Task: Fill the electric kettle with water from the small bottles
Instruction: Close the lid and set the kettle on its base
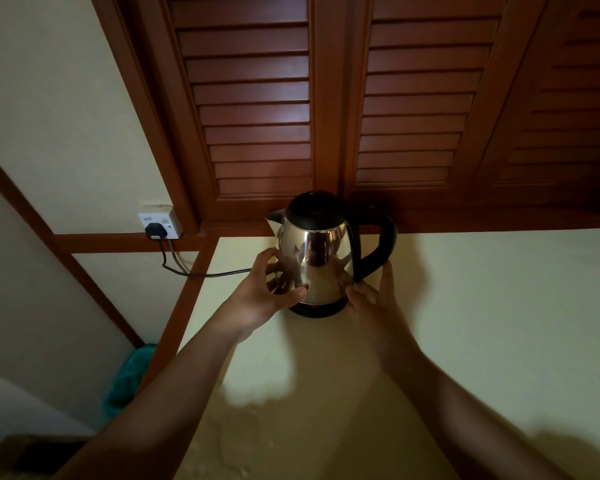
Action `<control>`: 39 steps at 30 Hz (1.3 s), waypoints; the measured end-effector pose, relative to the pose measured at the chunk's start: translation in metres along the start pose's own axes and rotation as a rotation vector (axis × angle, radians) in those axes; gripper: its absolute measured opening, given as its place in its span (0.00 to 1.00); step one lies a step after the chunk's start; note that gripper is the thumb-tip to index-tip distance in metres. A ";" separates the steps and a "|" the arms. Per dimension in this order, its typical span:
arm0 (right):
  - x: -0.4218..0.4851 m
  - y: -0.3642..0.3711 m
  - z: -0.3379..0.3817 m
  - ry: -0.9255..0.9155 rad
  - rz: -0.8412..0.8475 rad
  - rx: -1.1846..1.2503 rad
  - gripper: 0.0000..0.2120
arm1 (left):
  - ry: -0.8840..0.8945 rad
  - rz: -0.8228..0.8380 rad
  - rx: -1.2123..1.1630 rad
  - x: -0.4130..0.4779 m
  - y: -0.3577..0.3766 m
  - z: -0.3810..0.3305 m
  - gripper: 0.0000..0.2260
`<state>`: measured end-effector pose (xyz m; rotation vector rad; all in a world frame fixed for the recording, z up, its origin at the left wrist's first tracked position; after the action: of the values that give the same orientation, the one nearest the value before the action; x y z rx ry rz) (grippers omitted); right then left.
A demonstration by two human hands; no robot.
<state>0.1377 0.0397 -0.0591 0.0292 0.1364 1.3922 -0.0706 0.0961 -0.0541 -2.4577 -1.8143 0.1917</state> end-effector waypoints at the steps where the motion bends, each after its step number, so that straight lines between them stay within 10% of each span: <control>1: 0.000 0.000 0.002 -0.003 -0.005 -0.015 0.40 | 0.000 -0.013 0.000 0.001 0.000 0.001 0.31; 22: 0.007 -0.009 0.006 0.016 0.086 0.019 0.52 | -0.003 -0.058 0.032 0.004 -0.001 0.008 0.40; 29: 0.000 -0.014 0.005 0.006 0.085 -0.110 0.42 | 0.146 -0.051 0.092 -0.014 0.011 0.005 0.16; 39: -0.012 -0.011 0.009 0.000 0.155 -0.152 0.45 | 0.124 -0.147 0.173 -0.014 0.013 0.016 0.26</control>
<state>0.1473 0.0264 -0.0500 -0.0885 0.0288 1.5540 -0.0647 0.0784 -0.0712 -2.1616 -1.8322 0.1739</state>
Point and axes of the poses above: each hand's wrist, its own x-axis towards the middle knuckle, its own y-axis out of the palm, z = x × y, the point moved 1 cm from there along x, towards the middle knuckle, and after that the axes turned 1 degree about z, right-handed, at the moved point
